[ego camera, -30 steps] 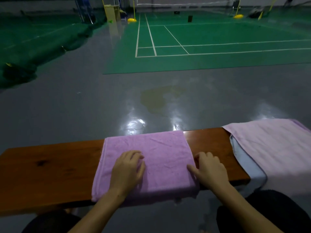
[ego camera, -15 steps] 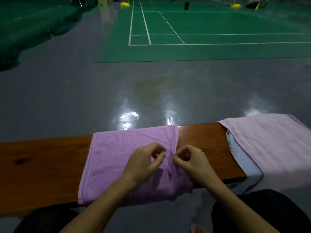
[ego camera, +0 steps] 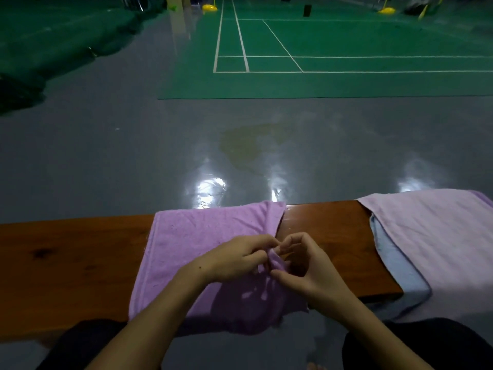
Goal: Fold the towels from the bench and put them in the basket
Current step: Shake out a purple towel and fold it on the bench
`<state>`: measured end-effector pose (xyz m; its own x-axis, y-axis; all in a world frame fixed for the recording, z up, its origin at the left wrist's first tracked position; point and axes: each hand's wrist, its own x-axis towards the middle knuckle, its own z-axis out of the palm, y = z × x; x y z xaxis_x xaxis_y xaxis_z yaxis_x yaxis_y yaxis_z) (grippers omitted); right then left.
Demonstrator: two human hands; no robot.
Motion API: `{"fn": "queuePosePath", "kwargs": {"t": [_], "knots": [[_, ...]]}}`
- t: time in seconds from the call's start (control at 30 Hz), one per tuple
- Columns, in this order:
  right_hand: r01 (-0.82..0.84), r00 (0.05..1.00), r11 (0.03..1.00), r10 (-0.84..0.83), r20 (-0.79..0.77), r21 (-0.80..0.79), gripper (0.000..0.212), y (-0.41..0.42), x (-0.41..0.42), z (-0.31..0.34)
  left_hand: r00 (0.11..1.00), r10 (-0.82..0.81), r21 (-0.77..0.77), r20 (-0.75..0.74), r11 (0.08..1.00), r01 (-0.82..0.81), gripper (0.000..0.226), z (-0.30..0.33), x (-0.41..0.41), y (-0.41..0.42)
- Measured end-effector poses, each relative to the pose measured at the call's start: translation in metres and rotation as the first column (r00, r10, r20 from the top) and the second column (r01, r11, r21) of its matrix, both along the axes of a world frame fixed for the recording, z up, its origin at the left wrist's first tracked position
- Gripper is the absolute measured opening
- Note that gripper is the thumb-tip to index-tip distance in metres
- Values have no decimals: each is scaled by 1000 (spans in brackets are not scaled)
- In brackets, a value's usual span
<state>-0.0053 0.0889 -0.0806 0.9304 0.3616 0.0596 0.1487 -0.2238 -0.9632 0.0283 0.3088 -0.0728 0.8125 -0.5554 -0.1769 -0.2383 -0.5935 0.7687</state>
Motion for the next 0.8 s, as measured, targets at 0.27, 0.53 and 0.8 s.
{"fn": "queuePosePath", "kwargs": {"t": [0.27, 0.53, 0.8], "knots": [[-136, 978, 987, 119, -171, -89, 79, -19, -8, 4, 996, 54, -18, 74, 998, -53, 19, 5, -1, 19], [-275, 956, 926, 233, -181, -259, 17, -27, -5, 0, 984, 163, -189, 70, 971, -147, 18, 21, -8, 41], [-162, 987, 938, 147, -71, -308, 17, -21, 14, 1, 967, 256, -362, -6, 901, -241, 17, 37, -24, 53]]}}
